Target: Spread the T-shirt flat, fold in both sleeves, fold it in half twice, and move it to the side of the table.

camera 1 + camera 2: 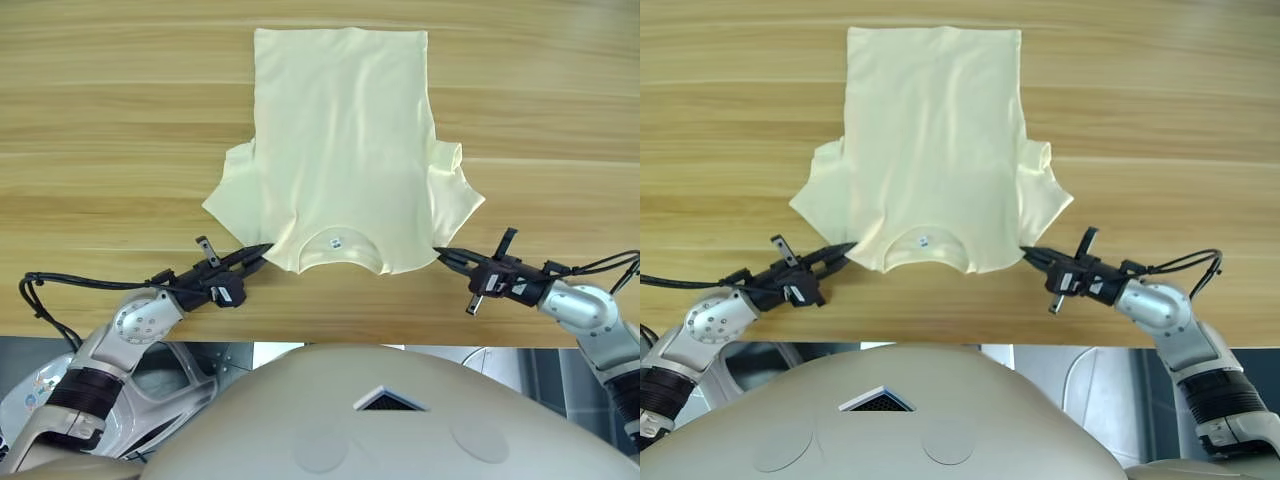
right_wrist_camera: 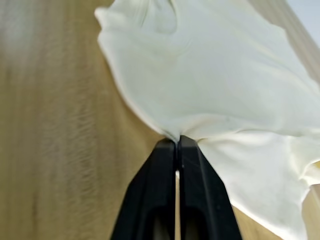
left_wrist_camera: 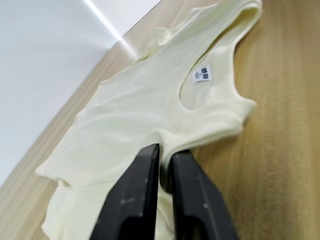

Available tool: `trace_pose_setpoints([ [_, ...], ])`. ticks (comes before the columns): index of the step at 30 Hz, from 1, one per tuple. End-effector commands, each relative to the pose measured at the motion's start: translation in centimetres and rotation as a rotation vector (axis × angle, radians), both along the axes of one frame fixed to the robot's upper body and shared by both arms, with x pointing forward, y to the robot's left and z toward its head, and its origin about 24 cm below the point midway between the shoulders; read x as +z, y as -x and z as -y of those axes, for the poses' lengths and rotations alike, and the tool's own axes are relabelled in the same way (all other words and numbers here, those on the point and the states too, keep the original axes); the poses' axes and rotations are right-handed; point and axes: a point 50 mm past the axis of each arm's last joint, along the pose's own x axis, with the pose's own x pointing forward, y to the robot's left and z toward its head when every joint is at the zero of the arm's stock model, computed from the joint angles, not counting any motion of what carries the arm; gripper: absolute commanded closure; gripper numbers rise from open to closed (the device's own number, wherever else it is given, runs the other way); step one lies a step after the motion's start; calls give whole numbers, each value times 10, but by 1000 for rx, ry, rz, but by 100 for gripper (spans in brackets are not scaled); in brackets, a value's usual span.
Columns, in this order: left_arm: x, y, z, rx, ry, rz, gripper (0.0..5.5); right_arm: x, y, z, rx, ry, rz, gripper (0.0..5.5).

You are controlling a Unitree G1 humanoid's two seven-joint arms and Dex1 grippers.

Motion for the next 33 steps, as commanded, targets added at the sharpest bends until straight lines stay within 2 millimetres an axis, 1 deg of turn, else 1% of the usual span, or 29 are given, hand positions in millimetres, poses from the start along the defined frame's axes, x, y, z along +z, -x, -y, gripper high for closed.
trace_pose_setpoints([
  [1,-12,9,-8,86,-58,-64,445,2,1,3,28,58,-9,515],
  [3,-12,13,-10,123,-52,-70,410,4,4,6,15,60,-8,479],
  [5,-7,19,-11,148,-21,-72,367,10,6,8,3,39,1,436],
  [6,-2,25,-9,152,20,-79,344,15,9,8,0,21,8,412],
  [8,18,37,3,147,226,-110,312,26,18,7,-23,-45,24,381],
  [9,26,42,7,141,297,-121,289,31,22,6,-34,-76,27,354],
  [11,39,47,7,152,386,-129,260,40,30,10,-70,-110,42,322],
  [13,49,49,5,166,435,-122,230,50,31,18,-105,-116,70,290],
  [14,52,49,4,168,451,-117,224,53,30,20,-112,-117,81,284],
  [15,57,46,3,170,471,-99,202,59,26,23,-125,-127,108,281],
  [16,62,42,1,180,495,-70,196,65,18,27,-149,-133,146,281],
  [18,76,27,-5,227,589,19,163,71,-11,36,-247,-130,259,281],
  [19,77,18,-8,277,627,52,148,67,-26,38,-289,-110,289,281],
  [20,70,5,-11,349,580,69,131,57,-42,36,-317,-73,299,281],
  [21,59,-7,-14,426,498,71,119,47,-52,34,-331,-39,296,281],
  [23,40,-25,-23,571,320,67,94,29,-64,29,-345,25,287,281],
  [25,33,-34,-29,659,235,78,65,16,-69,28,-365,68,284,281],
  [28,31,-38,-27,693,188,100,20,5,-74,30,-388,107,289,281],
  [30,29,-40,-25,699,165,108,13,-1,-74,29,-393,123,281,281],
  [32,24,-43,-25,705,116,105,13,-9,-69,32,-405,139,259,281],
  [33,19,-43,-27,710,55,101,13,-12,-66,35,-418,150,250,281],
])
